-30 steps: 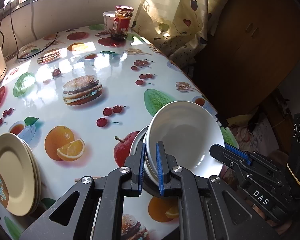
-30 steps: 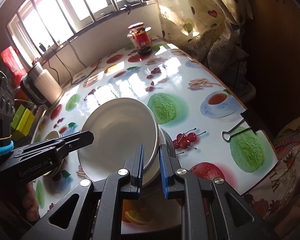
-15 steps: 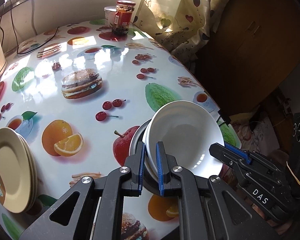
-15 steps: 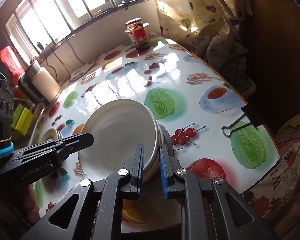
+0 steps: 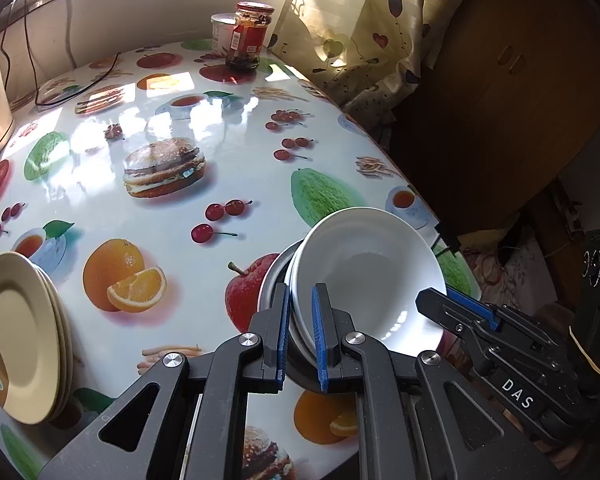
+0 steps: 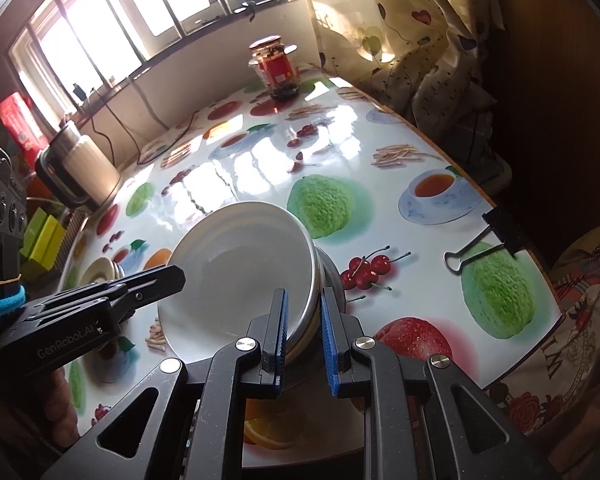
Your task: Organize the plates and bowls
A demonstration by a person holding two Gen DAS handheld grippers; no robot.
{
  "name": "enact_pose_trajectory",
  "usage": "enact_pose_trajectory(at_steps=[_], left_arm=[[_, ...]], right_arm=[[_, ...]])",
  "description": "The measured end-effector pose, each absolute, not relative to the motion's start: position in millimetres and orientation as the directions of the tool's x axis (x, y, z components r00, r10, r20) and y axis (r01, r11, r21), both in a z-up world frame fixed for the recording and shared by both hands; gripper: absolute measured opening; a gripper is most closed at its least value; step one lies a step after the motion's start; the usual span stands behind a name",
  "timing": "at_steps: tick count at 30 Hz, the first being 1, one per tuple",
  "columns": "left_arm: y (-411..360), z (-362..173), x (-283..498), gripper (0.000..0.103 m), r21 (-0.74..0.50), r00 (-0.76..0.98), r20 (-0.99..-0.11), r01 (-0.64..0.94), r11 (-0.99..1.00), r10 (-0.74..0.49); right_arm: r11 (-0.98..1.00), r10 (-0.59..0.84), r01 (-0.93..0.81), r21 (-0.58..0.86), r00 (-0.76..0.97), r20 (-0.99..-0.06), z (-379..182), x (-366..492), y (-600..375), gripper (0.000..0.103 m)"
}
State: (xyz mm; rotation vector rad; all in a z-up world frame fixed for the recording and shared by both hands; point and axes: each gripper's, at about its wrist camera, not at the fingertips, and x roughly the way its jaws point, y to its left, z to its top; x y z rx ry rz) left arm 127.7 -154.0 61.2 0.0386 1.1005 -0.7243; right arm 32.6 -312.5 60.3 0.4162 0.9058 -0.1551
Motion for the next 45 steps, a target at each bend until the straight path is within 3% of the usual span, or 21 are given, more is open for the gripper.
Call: enact_pose_trajectory(at_steps=[4, 6, 11, 16, 21, 23, 31, 45], left_arm=[[-151.5, 62.9, 127.0, 0.012, -0.317, 0.265, -0.813, 0.545, 0.776, -0.518], [-150.7, 65.0, 126.4, 0.012, -0.311, 0.275, -0.812, 0.543, 0.780, -0.515], [-146.0, 66.4, 126.8, 0.012, -0.305, 0.292, -0.809, 0.533, 0.789, -0.510], [-140.8, 70.3, 120.3, 0.023, -0.259, 0.339, -0.806, 0.536, 0.804, -0.485], [-132.7, 77.3, 114.4, 0.027, -0.228, 0.394, -0.787, 0.528, 0.818, -0.474], [-128.8, 79.7, 112.2, 0.035, -0.236, 0.402, -0.777, 0.526, 0.817, -0.483], [-110.7, 81.1, 98.5, 0.035, -0.200, 0.468, -0.756, 0.502, 0.842, -0.458], [-86.5, 33.6, 107.1, 0.035, -0.288, 0.391, -0.797, 0.422, 0.859, -0.459]], right_arm=[[0.909, 0.044, 0.303, 0.288, 0.616, -0.787, 60.7, 32.3, -312.4, 0.018], [0.908, 0.041, 0.305, 0.288, 0.618, -0.785, 60.2, 32.9, -312.3, 0.025], [0.905, 0.040, 0.306, 0.294, 0.629, -0.776, 62.2, 31.7, -311.4, 0.030], [0.902, 0.036, 0.306, 0.304, 0.650, -0.759, 66.1, 27.7, -313.0, 0.035], [0.899, 0.032, 0.302, 0.318, 0.678, -0.734, 71.2, 21.5, -314.9, 0.039], [0.898, 0.029, 0.300, 0.322, 0.690, -0.723, 74.0, 18.0, -315.8, 0.040], [0.892, 0.001, 0.308, 0.332, 0.731, -0.683, 80.7, -0.1, -325.9, 0.040], [0.863, -0.019, 0.370, 0.345, 0.706, -0.708, 52.2, -18.8, -351.8, 0.041]])
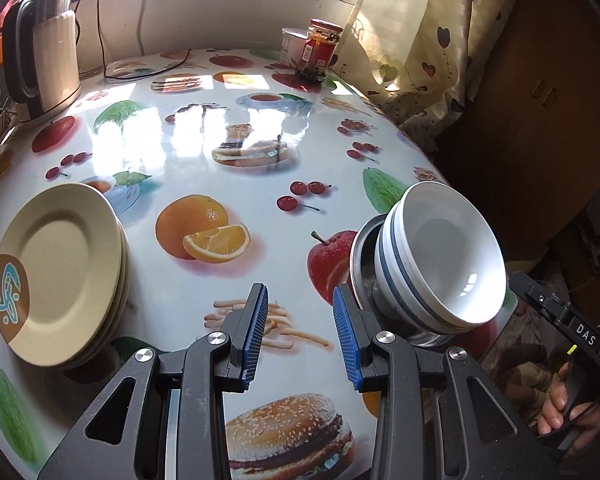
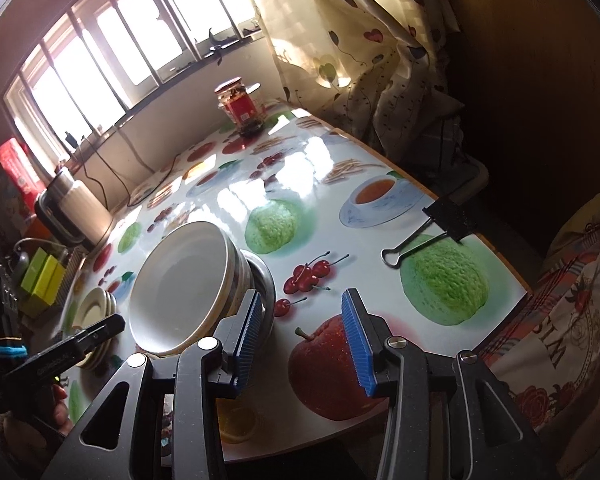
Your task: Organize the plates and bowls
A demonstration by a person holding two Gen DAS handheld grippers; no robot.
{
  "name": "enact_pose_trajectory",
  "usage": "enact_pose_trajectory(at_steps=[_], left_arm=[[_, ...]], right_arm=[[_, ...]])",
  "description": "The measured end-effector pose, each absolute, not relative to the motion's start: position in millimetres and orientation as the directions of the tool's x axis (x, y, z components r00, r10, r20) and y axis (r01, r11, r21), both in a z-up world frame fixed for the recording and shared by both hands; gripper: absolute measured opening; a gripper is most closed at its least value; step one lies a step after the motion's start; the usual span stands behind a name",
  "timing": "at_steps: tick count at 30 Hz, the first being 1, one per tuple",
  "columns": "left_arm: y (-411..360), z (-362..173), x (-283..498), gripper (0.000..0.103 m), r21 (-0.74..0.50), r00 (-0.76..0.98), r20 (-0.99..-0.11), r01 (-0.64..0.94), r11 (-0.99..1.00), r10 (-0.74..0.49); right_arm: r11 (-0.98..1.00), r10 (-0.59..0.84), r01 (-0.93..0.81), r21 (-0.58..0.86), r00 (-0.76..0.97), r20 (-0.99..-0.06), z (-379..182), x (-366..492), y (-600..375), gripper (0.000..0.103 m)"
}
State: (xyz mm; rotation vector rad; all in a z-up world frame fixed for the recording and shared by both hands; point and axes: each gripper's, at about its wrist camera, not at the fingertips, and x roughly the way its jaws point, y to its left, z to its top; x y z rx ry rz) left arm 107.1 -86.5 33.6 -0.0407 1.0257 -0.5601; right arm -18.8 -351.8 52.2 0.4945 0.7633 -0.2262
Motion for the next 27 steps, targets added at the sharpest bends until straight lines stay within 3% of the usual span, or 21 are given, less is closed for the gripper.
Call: enact_pose_trajectory(at_steps=[5, 17, 27], left_arm=[[-90.3, 30.0, 107.5, 0.035, -0.307, 0.378, -0.790, 0.437, 0.845, -0.483], [-90.5, 8.4, 119.9, 0.035, -0.486, 0.267, -0.749, 0.401, 0.777, -0.606], [-95.0, 3.5, 127.7, 0.035, -0.507, 0.248, -0.744, 0.395, 0.766, -0.621]], right_arm=[[0.860, -0.003, 0.367, 0.356, 0.700, -0.714, 41.7, -18.2, -353.1, 0.042], [0.838, 0.108, 0.321, 0.441, 0.695, -0.711, 15.4, -12.2, -356.4, 0.044], [0.823, 0.151, 0.299, 0.483, 0.705, -0.693, 6.9, -4.4, -362.1, 0.046]])
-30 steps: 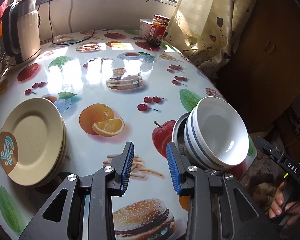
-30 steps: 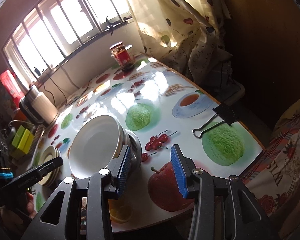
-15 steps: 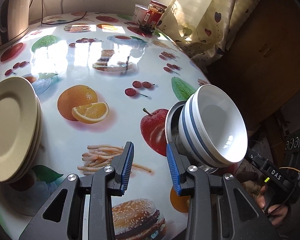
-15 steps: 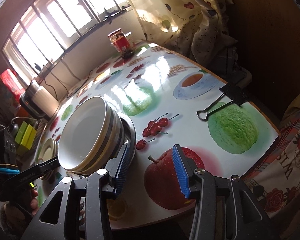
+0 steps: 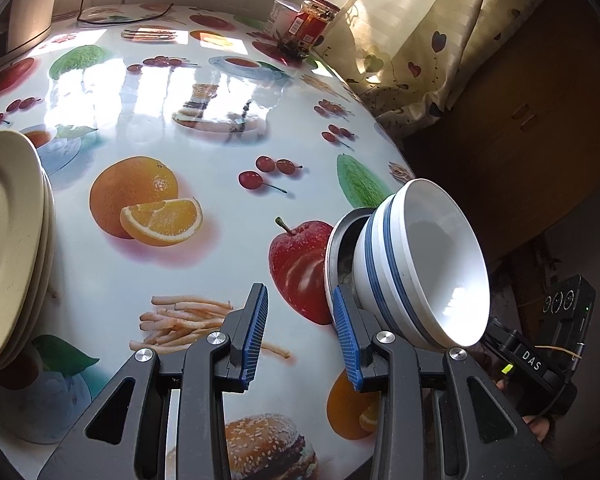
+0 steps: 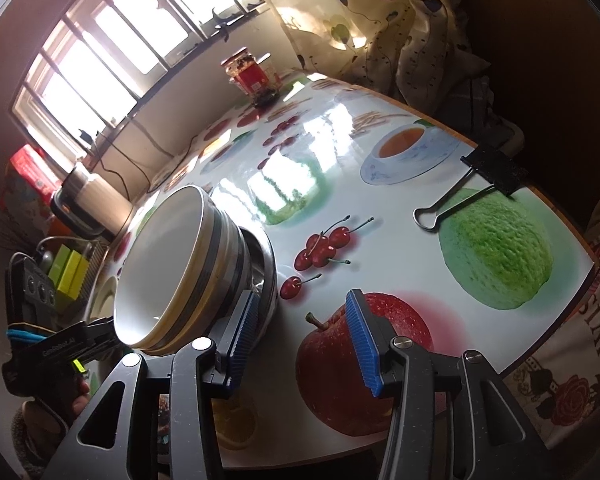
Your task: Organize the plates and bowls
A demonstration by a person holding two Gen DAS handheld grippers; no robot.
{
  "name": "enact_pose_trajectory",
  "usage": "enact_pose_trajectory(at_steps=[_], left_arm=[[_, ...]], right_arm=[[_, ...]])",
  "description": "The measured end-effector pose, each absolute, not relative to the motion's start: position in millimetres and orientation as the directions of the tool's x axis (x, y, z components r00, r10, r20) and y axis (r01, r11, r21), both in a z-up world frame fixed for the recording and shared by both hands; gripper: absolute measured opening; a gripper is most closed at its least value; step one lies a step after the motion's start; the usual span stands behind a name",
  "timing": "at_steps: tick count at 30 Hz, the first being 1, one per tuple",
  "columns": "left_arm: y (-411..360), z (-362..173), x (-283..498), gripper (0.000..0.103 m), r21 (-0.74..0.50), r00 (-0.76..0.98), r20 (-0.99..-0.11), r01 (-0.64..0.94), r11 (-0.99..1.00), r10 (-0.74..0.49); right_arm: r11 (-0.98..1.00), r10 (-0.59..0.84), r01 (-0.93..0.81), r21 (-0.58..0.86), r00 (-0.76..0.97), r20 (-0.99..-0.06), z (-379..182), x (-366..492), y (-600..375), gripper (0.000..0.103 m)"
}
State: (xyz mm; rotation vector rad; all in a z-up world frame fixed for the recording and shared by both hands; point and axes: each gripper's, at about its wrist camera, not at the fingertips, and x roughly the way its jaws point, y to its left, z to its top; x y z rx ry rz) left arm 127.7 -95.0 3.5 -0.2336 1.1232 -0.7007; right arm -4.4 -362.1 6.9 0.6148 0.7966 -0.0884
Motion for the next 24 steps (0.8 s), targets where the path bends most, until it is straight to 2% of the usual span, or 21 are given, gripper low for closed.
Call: enact_pose_trajectory(at_steps=[15, 20, 24], left_arm=[[-99.7, -9.2, 134.7, 0.035, -0.591, 0.197, -0.706, 0.364, 0.720, -0.680], [-97.7, -10.3, 134.8, 0.035, -0.600, 0.195, -0.697, 0.368, 0.710, -0.690], [-95.6, -12.2, 135.9, 0.035, -0.613, 0.197, -0.688, 0.359, 0.704, -0.699]], right_arm=[[0.803, 0.208, 0.263, 0.535, 0.718, -0.665, -4.5, 7.0, -366.5, 0.048], [0.745, 0.273, 0.249, 0.619, 0.732, -0.624, -13.5, 6.8, -375.1, 0.048], [0.721, 0.302, 0.230, 0.654, 0.745, -0.595, -17.1, 6.1, -375.9, 0.042]])
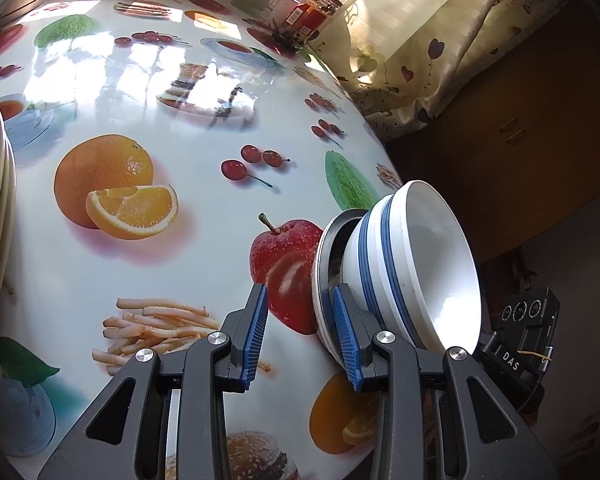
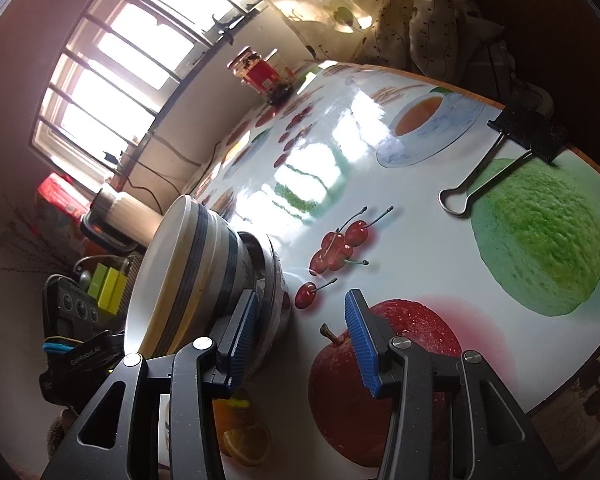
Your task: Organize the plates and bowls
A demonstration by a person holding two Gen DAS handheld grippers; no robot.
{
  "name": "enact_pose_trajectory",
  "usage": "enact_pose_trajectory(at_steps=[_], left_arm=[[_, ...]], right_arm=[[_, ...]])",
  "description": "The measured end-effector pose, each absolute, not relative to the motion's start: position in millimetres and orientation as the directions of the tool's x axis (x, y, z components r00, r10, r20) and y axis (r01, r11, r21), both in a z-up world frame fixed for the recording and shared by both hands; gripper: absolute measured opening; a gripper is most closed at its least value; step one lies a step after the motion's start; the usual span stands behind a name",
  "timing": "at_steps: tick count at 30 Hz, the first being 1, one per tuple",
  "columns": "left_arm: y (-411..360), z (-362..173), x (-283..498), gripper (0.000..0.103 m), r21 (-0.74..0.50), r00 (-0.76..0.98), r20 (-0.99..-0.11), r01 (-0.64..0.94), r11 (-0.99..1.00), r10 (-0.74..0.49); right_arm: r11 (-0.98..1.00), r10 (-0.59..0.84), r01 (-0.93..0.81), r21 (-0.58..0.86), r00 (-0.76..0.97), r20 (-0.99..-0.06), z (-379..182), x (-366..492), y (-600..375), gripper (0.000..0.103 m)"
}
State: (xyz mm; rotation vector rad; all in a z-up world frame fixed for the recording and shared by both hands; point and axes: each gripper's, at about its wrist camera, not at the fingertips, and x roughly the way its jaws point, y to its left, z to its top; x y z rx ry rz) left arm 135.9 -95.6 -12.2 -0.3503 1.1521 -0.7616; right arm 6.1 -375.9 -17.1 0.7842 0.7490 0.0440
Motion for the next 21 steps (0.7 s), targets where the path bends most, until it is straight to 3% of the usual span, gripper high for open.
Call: enact_pose_trajectory(at_steps=[12, 21], left_arm=[[-96.5, -8.7, 134.5, 0.029, -0.617, 0.200, -0.679, 0.367, 0.697, -0.706], [-99.9, -4.0, 131.7, 0.014, -0.619, 0.197, -0.669, 0.387, 0.684, -0.717]], right_arm=[[0.686, 0.358, 0.189, 0.702, 0.752, -0.553, -17.6, 8.3, -375.2, 0.025], [0.684, 0.380, 0.159, 0.712, 0.756, -0.533, -13.8, 11.0, -371.0, 0.012]])
